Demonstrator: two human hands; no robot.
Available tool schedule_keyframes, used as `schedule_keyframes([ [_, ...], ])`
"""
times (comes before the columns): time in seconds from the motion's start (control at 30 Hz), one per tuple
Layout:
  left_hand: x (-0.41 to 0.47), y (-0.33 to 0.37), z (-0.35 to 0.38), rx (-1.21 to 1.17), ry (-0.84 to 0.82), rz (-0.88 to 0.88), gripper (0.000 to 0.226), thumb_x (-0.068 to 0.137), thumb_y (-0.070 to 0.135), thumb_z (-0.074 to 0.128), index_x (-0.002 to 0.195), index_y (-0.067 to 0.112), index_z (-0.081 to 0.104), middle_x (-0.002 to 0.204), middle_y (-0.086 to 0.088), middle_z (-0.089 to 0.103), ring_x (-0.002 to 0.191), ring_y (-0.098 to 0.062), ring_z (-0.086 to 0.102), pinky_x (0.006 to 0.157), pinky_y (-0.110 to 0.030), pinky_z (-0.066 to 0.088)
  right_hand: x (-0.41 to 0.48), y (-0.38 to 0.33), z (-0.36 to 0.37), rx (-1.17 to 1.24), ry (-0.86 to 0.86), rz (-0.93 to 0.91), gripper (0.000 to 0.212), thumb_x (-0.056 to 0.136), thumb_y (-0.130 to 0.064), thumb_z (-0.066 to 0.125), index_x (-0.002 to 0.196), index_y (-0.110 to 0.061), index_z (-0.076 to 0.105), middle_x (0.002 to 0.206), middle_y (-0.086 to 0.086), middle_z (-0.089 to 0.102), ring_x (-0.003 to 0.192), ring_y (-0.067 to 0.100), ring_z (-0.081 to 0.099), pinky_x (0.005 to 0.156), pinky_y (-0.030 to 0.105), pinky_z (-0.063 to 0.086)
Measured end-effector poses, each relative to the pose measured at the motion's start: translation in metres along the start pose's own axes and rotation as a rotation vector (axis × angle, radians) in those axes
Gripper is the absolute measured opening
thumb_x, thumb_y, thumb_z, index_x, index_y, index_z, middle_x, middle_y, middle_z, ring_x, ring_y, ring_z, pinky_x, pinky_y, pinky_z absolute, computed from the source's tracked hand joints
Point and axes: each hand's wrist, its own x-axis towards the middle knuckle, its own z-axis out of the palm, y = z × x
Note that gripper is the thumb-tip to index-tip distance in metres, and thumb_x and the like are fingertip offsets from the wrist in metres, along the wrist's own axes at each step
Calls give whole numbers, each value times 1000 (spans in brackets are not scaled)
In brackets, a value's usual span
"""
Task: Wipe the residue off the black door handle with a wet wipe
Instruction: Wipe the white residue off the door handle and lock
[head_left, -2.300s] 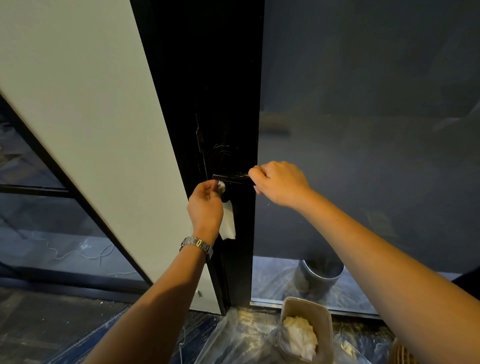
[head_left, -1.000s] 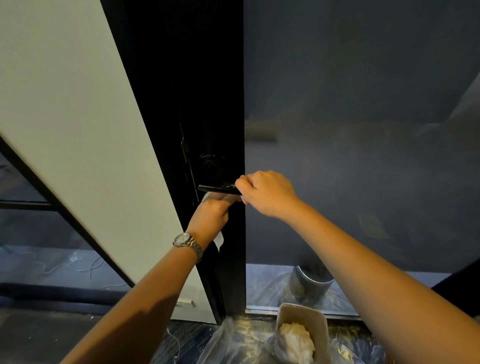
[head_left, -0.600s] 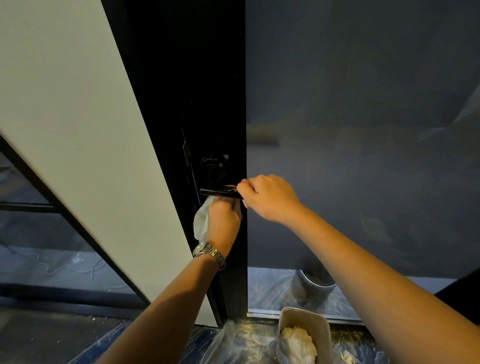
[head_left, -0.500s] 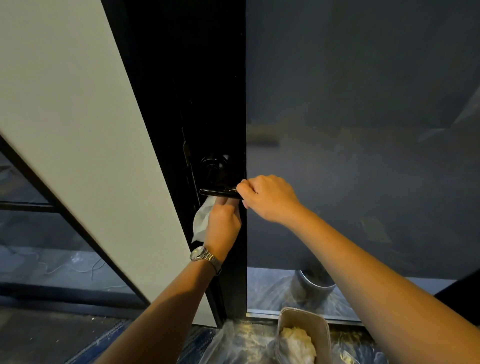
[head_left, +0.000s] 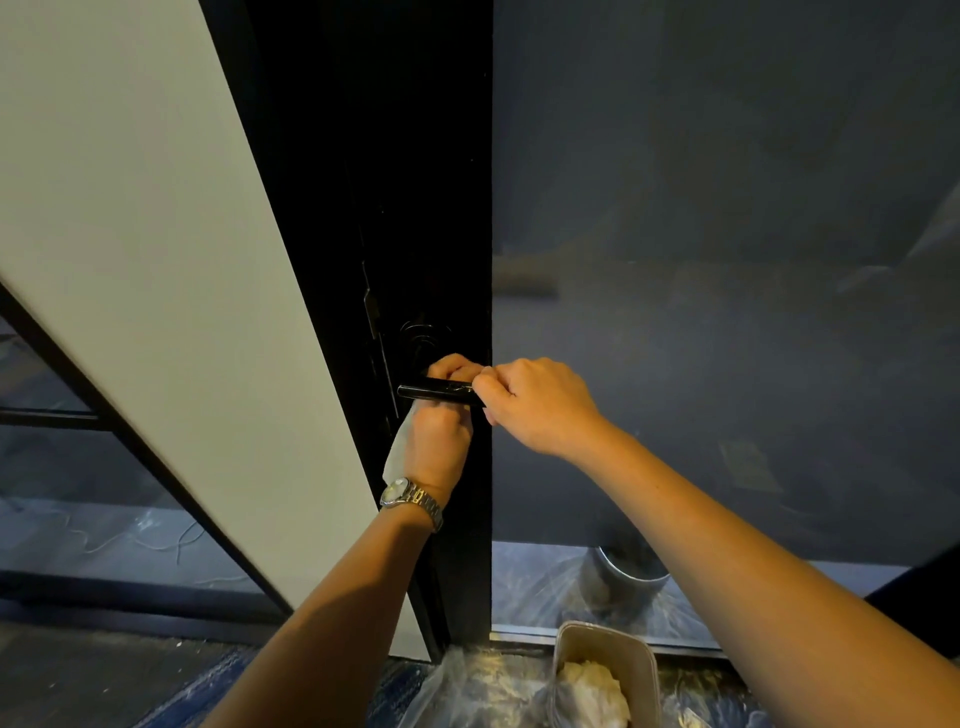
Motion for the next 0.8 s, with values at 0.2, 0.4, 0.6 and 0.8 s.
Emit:
schedule_keyframes([
  [0.2, -3, 20, 10, -251, 268, -489, 20, 85, -4, 55, 104, -5, 61, 108, -20, 62, 98, -27, 60, 79, -19, 42, 1, 0, 0, 4, 5, -10, 48, 96, -33, 32, 69, -8, 64, 78, 11, 70, 72, 28, 61, 69, 41, 51],
  [0.4, -8, 32, 4, -403, 311, -301, 30, 86, 0, 56, 114, 10, 61, 114, 6, 63, 104, -8, 59, 92, -13, 45, 2, 0, 1, -13, 12, -1, 48, 96, -33, 32, 72, -7, 65, 78, 9, 70, 71, 27, 61, 66, 40, 50],
  [0.6, -17, -2, 0, -58, -19, -144, 23, 86, -7, 49, 105, -9, 62, 109, -2, 57, 89, -8, 60, 64, 2, 36, 0, 0, 0, 2, -1, 10, 46, 95, -32, 33, 75, -4, 63, 79, 14, 69, 73, 31, 60, 67, 42, 50],
  [0.8, -5, -4, -26, -158, 309, -424, 27, 81, -12, 53, 103, -1, 63, 97, -12, 61, 82, -15, 58, 71, -6, 42, 0, 1, 2, 8, -14, 34, 50, 95, -32, 31, 77, 2, 63, 84, 16, 71, 62, 24, 52, 62, 41, 48],
])
